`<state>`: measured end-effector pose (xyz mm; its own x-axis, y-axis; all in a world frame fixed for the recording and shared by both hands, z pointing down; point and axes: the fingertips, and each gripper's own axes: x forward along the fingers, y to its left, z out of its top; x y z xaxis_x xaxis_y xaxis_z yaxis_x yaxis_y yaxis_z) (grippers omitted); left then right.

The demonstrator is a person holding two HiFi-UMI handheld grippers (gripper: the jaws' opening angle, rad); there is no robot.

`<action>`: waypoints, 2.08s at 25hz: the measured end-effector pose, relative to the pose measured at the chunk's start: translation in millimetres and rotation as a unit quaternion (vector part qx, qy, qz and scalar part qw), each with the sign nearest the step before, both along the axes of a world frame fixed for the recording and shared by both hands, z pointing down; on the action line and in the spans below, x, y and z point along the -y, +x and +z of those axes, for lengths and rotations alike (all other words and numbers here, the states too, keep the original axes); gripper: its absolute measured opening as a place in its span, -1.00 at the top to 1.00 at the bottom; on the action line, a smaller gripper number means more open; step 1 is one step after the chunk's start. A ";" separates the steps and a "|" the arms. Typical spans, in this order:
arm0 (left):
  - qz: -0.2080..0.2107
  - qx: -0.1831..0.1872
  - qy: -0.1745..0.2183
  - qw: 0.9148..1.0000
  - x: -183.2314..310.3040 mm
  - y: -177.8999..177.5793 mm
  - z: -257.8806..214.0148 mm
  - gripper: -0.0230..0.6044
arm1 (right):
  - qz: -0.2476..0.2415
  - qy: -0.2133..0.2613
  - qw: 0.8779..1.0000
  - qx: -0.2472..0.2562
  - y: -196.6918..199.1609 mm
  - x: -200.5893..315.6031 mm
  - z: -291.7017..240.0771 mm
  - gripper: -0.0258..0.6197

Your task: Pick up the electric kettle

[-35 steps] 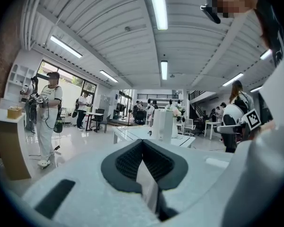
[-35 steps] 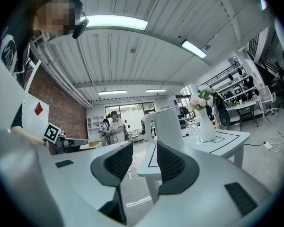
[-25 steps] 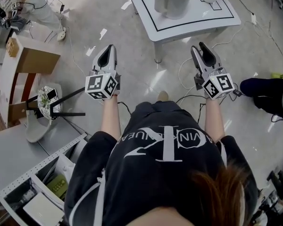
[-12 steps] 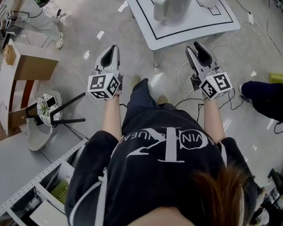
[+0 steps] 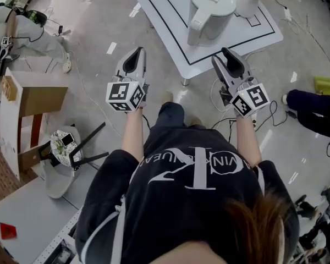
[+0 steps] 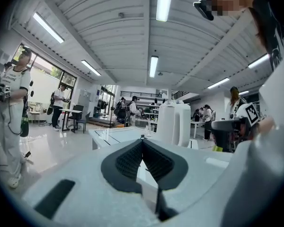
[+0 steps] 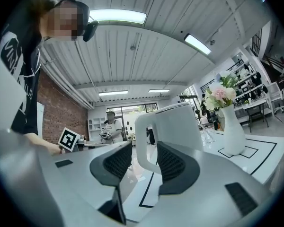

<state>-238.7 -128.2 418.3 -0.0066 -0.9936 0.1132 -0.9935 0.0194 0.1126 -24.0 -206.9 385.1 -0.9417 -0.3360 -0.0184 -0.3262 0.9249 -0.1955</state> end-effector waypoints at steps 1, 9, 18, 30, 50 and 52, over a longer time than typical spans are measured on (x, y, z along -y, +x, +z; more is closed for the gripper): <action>0.005 -0.001 -0.001 1.000 6.0 -4.2 1.0 0.90 | -0.003 0.002 1.000 -0.004 -8.3 1.3 0.4 0.44; 0.041 -0.011 -0.009 0.999 41.7 -32.0 9.8 0.90 | -0.022 0.003 1.000 -0.010 -60.5 7.8 -4.9 0.39; 0.079 -0.018 -0.011 0.997 81.4 -55.1 13.1 0.90 | -0.012 0.004 1.000 -0.022 -98.2 19.2 -14.0 0.35; 0.135 -0.032 -0.020 0.990 120.6 -59.0 28.2 0.90 | 0.033 -0.005 0.999 -0.026 -118.4 34.4 -8.9 0.36; 0.183 -0.046 -0.032 0.982 135.8 -61.4 44.9 0.90 | 0.070 0.039 0.997 -0.024 -129.7 50.0 -13.3 0.57; 0.184 -0.044 -0.033 0.981 135.5 -60.1 42.5 0.90 | 0.064 0.043 0.997 -0.018 -130.0 49.8 -14.8 0.57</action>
<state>-298.8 -263.7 460.8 0.3633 -0.9175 0.1616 -0.9212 -0.3278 0.2096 -153.9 -256.7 370.3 -0.8917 -0.4522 -0.0205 -0.4480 0.8881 -0.1027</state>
